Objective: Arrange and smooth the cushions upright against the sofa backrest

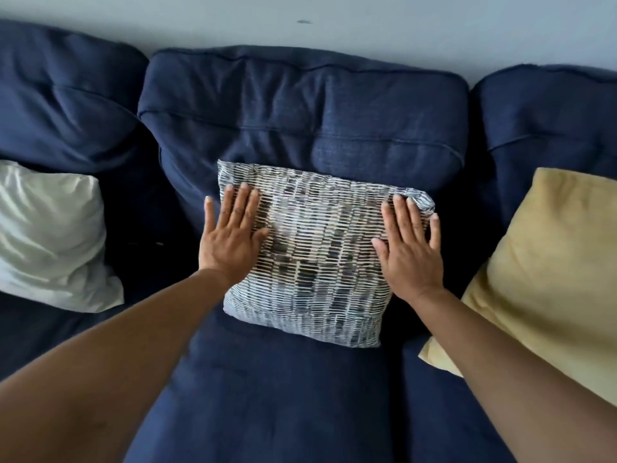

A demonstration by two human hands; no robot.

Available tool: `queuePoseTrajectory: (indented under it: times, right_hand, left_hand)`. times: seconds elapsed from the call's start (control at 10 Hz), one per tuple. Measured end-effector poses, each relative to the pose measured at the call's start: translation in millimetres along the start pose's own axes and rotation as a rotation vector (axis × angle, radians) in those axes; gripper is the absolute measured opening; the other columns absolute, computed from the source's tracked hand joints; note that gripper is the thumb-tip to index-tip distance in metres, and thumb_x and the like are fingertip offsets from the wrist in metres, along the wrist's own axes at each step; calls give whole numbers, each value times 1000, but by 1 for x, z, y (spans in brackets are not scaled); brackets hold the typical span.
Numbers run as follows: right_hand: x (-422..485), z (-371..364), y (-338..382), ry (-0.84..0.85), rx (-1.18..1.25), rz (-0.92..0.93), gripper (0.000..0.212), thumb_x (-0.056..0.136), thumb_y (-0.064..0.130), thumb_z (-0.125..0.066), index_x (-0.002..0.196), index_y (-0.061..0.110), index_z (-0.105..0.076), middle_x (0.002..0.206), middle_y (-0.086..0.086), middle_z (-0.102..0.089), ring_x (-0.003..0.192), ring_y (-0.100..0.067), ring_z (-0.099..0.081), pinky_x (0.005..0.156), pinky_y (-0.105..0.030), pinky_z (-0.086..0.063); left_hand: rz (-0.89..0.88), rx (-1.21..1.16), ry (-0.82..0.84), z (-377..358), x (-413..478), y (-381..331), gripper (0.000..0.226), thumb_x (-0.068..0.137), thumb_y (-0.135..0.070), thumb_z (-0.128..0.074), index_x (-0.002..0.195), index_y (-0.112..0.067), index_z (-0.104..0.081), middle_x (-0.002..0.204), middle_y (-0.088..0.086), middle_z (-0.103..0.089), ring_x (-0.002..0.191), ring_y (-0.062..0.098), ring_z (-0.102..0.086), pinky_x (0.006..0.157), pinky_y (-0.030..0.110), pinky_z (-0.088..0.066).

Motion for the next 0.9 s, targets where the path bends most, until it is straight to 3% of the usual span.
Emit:
queuePoseTrajectory:
  times: [0.1, 0.2, 0.3, 0.4, 0.6, 0.8, 0.9]
  right_hand:
    - [-1, 16, 6, -59, 69, -110, 66, 103, 46, -26, 157, 9, -19, 166, -9, -14, 153, -23, -7, 121, -50, 0]
    - [5, 30, 26, -97, 117, -87, 65, 104, 46, -26, 157, 9, -17, 166, -10, -11, 153, -24, -6, 122, -50, -2]
    - [9, 28, 31, 9, 119, -73, 64, 104, 46, -28, 158, 15, -14, 167, -7, -5, 154, -23, -1, 122, -50, 0]
    - [7, 21, 19, 86, 81, -97, 64, 104, 48, -23, 159, 18, -10, 167, -4, 0, 153, -22, 2, 121, -50, 4]
    - [-7, 15, -14, 132, 56, -208, 67, 102, 52, -17, 159, 18, -6, 167, -1, -2, 153, -23, 0, 121, -53, -1]
    - [-6, 20, -25, 253, 130, -210, 67, 101, 53, -13, 158, 19, -3, 167, 1, 3, 153, -21, 3, 121, -52, -3]
    - [-6, 46, -25, 274, 245, -218, 66, 103, 51, -21, 159, 20, -8, 168, 1, 2, 153, -18, 3, 120, -52, -6]
  left_hand:
    - [87, -90, -50, 14, 1, -9, 72, 104, -55, -12, 161, -12, -2, 169, 7, 4, 155, 26, 12, 123, 53, 8]
    - [-112, -114, -73, 26, 6, -54, 68, 104, -51, -15, 161, -14, -7, 169, 8, -1, 155, 29, 6, 124, 53, 2]
    - [-223, -93, -9, 24, 12, -94, 67, 103, -53, -9, 160, -20, 0, 168, 5, 4, 154, 27, 10, 124, 52, 3]
    - [-153, -86, 65, 15, 19, -98, 68, 101, -56, -3, 159, -22, 8, 167, 0, 12, 153, 23, 17, 123, 49, 9]
    - [48, -71, 115, 10, 18, -62, 72, 99, -61, 1, 160, -22, 9, 168, -2, 12, 153, 19, 19, 122, 46, 15]
    - [153, -73, 184, 19, 13, -64, 72, 99, -59, 0, 158, -20, 13, 167, 1, 16, 152, 21, 21, 122, 48, 14]
    - [188, -128, 121, 36, 10, -80, 72, 99, -60, -1, 157, -22, 17, 167, 4, 17, 153, 25, 19, 123, 51, 11]
Point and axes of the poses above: each hand's wrist, its own x-axis towards the middle knuckle, its own z-axis out of the back of the hand, y = z × x, the point moved 5 cm from there along x, towards the middle knuckle
